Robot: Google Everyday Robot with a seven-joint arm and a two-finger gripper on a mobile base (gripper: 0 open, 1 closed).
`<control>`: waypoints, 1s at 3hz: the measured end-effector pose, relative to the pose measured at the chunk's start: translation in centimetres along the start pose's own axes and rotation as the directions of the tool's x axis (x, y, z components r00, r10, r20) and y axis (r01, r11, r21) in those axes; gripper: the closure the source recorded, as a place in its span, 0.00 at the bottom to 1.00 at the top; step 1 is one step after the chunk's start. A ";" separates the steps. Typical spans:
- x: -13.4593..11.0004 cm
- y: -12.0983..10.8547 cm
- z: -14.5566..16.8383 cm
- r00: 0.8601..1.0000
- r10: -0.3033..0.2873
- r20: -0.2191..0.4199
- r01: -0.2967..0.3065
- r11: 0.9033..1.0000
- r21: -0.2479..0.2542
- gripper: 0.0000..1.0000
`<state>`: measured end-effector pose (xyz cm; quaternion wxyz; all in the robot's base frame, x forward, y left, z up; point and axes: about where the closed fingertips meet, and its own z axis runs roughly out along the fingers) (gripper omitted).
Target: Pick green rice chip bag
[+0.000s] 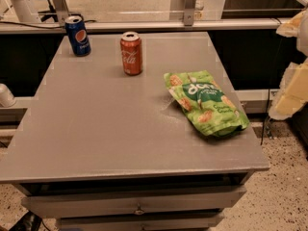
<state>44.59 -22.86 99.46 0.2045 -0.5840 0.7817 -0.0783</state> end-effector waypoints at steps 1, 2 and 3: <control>0.0 0.0 0.0 1.000 0.000 0.000 0.000 1.000 0.000 0.00; -0.1 0.8 0.4 0.999 0.028 0.019 -0.027 1.000 -0.004 0.00; -0.8 3.2 3.2 0.990 0.123 0.075 -0.119 0.991 -0.065 0.00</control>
Offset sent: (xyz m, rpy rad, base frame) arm -0.0122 0.0084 -0.0195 0.0721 0.0135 -0.0437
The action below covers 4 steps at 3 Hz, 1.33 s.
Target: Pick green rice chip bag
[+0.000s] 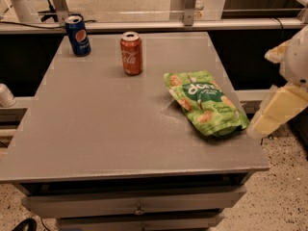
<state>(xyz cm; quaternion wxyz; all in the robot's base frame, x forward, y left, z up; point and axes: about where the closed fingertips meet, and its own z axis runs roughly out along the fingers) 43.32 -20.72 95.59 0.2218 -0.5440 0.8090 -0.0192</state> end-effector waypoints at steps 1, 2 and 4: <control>-0.8 1.7 3.9 0.992 0.104 0.067 -0.099 0.993 -0.068 0.00; -1.6 2.7 7.6 0.976 0.186 0.116 -0.173 0.978 -0.113 0.00; -1.9 2.0 12.5 0.952 0.263 0.157 -0.247 0.962 -0.112 0.17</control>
Offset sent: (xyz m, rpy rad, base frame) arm 0.0257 0.0627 -0.1136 0.3260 0.1093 -0.1518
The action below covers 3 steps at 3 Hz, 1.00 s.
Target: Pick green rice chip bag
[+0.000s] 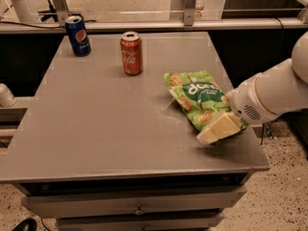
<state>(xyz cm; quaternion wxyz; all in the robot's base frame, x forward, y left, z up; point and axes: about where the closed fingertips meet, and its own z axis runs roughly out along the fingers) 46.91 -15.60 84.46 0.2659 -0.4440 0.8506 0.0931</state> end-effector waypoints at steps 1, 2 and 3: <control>-0.5 -1.5 0.1 1.000 0.005 0.014 -0.006 0.999 0.033 0.40; -1.4 -2.6 -0.8 0.999 0.014 0.037 -0.016 0.998 0.057 0.64; -2.9 -3.3 -2.5 0.996 0.021 0.083 -0.026 0.997 0.070 0.87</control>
Offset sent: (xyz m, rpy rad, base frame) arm 0.0364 -0.0134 0.0285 0.0268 -0.0793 -0.0641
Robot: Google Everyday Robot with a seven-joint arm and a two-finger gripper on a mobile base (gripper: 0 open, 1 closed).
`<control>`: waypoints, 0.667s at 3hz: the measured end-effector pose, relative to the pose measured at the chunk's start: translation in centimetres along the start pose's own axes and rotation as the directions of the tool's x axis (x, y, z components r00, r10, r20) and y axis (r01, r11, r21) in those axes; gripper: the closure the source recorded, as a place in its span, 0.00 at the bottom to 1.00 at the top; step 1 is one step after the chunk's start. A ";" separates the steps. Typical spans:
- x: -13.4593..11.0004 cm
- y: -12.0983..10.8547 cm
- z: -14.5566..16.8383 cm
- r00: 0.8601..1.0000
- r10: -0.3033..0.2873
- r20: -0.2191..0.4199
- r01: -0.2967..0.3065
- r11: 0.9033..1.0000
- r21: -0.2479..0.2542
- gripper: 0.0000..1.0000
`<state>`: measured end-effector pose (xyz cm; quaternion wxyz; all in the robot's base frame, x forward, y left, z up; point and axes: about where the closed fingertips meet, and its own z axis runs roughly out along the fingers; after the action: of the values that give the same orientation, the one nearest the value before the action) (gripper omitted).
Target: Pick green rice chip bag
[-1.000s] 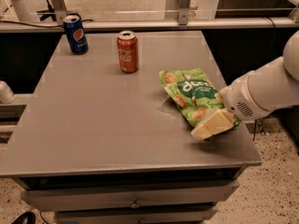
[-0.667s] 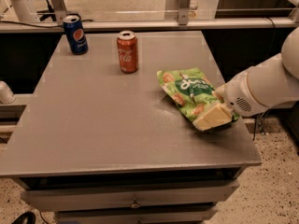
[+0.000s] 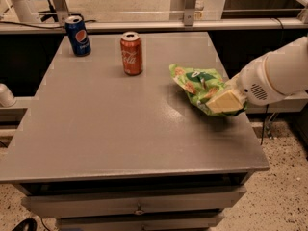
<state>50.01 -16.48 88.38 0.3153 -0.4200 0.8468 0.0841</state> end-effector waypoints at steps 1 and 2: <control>-1.3 -1.1 -2.1 0.996 0.032 0.086 -0.031 0.999 -0.021 1.00; -3.9 -1.6 -5.3 0.969 0.077 0.234 -0.060 0.995 -0.080 1.00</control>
Offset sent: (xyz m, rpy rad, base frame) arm 0.0033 -0.0081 0.1311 0.4910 -0.1381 0.0434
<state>50.49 -17.10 95.09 0.3956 -0.3886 0.8136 0.1749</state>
